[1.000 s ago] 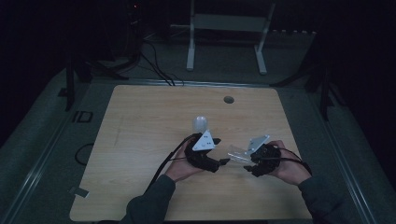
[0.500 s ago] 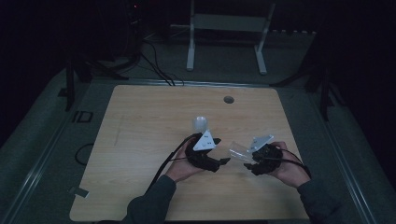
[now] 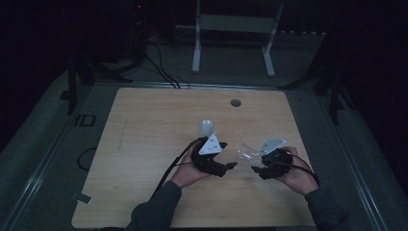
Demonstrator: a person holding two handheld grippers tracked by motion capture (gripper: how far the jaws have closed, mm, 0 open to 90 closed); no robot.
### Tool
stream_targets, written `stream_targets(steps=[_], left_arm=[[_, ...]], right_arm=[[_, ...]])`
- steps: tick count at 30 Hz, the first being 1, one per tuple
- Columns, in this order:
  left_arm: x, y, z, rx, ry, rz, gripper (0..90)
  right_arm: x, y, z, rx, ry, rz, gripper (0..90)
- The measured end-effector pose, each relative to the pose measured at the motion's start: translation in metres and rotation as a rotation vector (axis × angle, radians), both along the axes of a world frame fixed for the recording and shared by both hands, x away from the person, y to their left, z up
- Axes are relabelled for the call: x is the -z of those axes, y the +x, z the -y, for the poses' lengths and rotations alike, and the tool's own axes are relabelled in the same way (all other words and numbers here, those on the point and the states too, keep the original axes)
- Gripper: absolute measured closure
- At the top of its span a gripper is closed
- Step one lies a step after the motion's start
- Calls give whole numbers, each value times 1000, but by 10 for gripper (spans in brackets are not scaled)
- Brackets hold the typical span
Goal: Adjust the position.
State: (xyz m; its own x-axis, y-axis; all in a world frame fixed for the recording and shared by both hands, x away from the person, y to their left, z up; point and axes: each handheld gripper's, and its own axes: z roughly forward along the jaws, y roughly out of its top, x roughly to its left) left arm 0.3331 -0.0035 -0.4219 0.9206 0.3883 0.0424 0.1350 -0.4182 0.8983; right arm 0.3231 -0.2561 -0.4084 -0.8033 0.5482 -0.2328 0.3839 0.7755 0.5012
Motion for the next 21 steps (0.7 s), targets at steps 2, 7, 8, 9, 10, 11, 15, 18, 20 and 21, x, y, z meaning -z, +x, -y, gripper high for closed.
stream_targets(steps=[2,7,8,9,10,11,15,18,20,21], left_arm=[[0,0,0,0,0,0,249],[0,0,1,-3,-1,0,249],[0,0,1,-2,0,-1,249],[1,-1,1,0,3,1,249],[1,-1,2,-1,3,1,249],[1,-1,2,-1,4,-1,249],[1,-2,3,-1,1,0,249],[1,-2,3,-2,-1,1,249],[1,-2,3,-2,-1,1,249],[1,-2,3,-2,-2,1,249]], right_arm=[[1,0,1,8,6,2,412],[3,-1,2,27,23,10,412],[4,-1,3,29,26,11,413],[4,-2,3,33,30,12,412],[5,-2,3,35,34,14,412],[5,-2,3,38,40,18,413],[6,-3,4,48,49,23,413],[8,-4,6,65,71,33,413],[8,-5,6,73,80,36,413],[8,-5,7,75,84,39,413]])
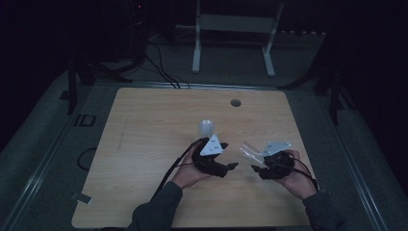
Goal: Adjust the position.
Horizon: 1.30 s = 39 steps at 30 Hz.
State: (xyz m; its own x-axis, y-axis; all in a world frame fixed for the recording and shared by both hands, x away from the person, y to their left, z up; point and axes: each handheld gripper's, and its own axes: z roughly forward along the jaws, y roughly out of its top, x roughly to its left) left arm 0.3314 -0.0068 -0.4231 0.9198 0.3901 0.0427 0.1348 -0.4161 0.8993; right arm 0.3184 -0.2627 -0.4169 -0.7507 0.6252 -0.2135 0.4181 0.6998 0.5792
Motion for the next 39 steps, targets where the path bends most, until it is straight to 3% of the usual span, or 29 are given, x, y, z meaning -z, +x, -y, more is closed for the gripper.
stream_targets(steps=[39], left_arm=[[2,-1,6,0,-3,-5,251]], right_arm=[[0,-8,6,61,134,109,413]])
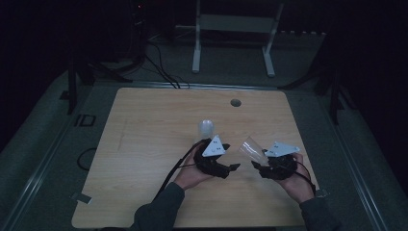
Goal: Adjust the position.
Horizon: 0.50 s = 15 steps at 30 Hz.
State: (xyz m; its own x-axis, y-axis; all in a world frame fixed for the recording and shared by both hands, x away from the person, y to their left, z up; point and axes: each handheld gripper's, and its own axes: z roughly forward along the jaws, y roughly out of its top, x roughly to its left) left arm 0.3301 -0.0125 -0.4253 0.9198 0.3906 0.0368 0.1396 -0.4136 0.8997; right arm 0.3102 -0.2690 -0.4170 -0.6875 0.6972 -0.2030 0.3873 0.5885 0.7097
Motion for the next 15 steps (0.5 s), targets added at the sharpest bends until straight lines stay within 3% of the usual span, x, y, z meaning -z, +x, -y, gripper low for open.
stream_targets(steps=[15], left_arm=[[0,0,0,-8,-3,0,251]], right_arm=[[-2,-5,-2,25,41,53,414]])
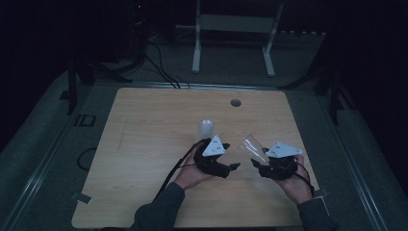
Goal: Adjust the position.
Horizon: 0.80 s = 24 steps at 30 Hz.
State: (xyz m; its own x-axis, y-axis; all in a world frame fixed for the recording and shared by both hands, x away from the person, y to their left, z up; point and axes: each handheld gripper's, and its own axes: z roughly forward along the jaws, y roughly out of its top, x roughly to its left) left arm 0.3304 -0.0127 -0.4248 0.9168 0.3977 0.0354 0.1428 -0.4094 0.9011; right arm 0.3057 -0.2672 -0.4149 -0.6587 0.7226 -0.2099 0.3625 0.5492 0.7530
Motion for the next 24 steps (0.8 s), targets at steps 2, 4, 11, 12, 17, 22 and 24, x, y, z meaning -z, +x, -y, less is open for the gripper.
stream_targets(steps=[2,4,11,12,17,22,24], left_arm=[[0,0,0,0,0,-1,251],[0,0,0,0,1,0,252],[-1,0,1,-6,-10,-6,251],[-1,0,1,-7,-11,-6,252],[-1,0,2,-9,-17,-7,252],[-1,0,3,-10,-24,-8,252],[-1,0,3,-10,-24,-8,251]], right_arm=[[0,0,0,4,5,5,414],[0,-1,0,10,6,14,414],[1,-2,0,23,23,27,414],[1,-2,0,26,29,30,414],[2,-4,1,38,46,47,414],[2,-5,2,57,61,63,414],[2,-6,2,63,53,71,414]])
